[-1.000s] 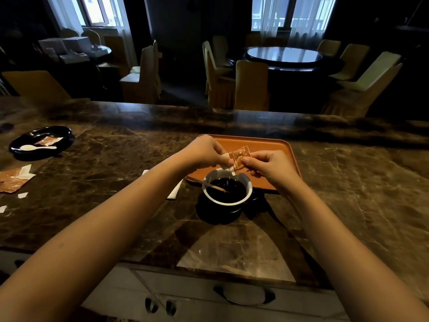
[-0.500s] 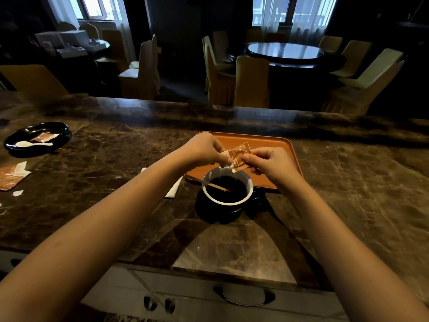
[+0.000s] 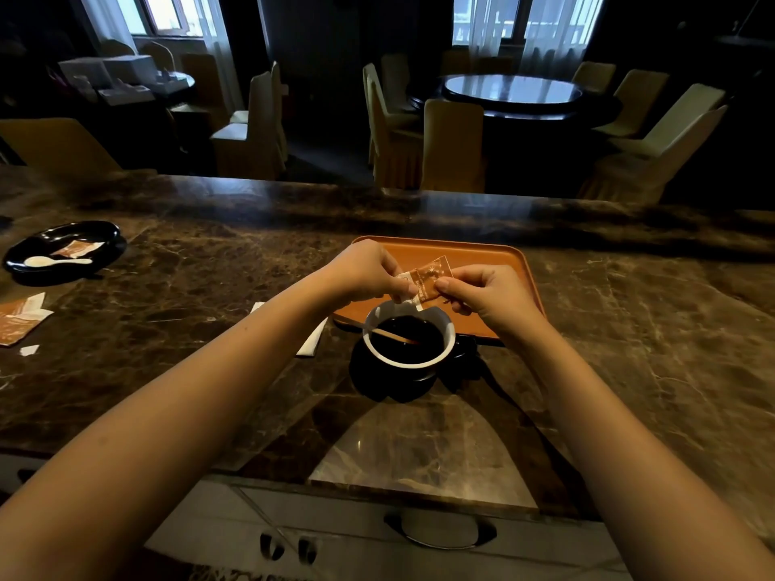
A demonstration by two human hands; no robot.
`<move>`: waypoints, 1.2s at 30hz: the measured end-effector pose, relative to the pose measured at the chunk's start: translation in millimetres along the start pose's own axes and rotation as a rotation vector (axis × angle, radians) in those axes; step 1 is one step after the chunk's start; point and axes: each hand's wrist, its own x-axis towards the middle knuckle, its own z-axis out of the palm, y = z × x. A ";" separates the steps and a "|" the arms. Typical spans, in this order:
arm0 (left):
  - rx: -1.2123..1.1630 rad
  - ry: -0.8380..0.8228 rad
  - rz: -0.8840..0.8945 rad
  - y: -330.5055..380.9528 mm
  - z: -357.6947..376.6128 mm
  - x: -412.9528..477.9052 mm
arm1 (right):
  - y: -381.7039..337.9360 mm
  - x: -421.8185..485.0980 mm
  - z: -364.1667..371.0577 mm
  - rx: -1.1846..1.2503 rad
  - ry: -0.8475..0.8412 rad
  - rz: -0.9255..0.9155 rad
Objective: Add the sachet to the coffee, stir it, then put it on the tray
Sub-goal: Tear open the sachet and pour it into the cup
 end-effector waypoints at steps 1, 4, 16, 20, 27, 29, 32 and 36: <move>-0.003 -0.003 -0.003 0.0 0.1 -0.3 | -0.3 -0.2 -0.3 -0.002 -0.002 -0.006; -0.004 -0.012 -0.006 0.9 1.6 -1.0 | 0.4 0.7 -0.2 -0.032 0.014 -0.002; 0.045 -0.023 0.003 0.4 2.0 -0.1 | 0.9 -0.1 1.1 -0.024 0.015 -0.022; 0.028 -0.010 0.005 -0.4 1.4 -1.2 | -0.3 0.3 1.2 -0.045 0.004 -0.027; 0.033 -0.015 0.013 1.3 2.8 -3.9 | 0.3 -1.5 1.5 -0.071 0.009 -0.041; 0.028 -0.009 0.015 1.3 2.1 -4.4 | -0.2 -2.7 1.1 -0.047 0.004 -0.046; 0.046 -0.010 0.041 2.2 3.8 -4.8 | 0.6 -3.6 1.1 -0.052 0.020 -0.054; -0.005 0.021 0.047 2.2 1.5 -7.5 | 2.8 -3.4 -0.9 -0.008 0.021 -0.025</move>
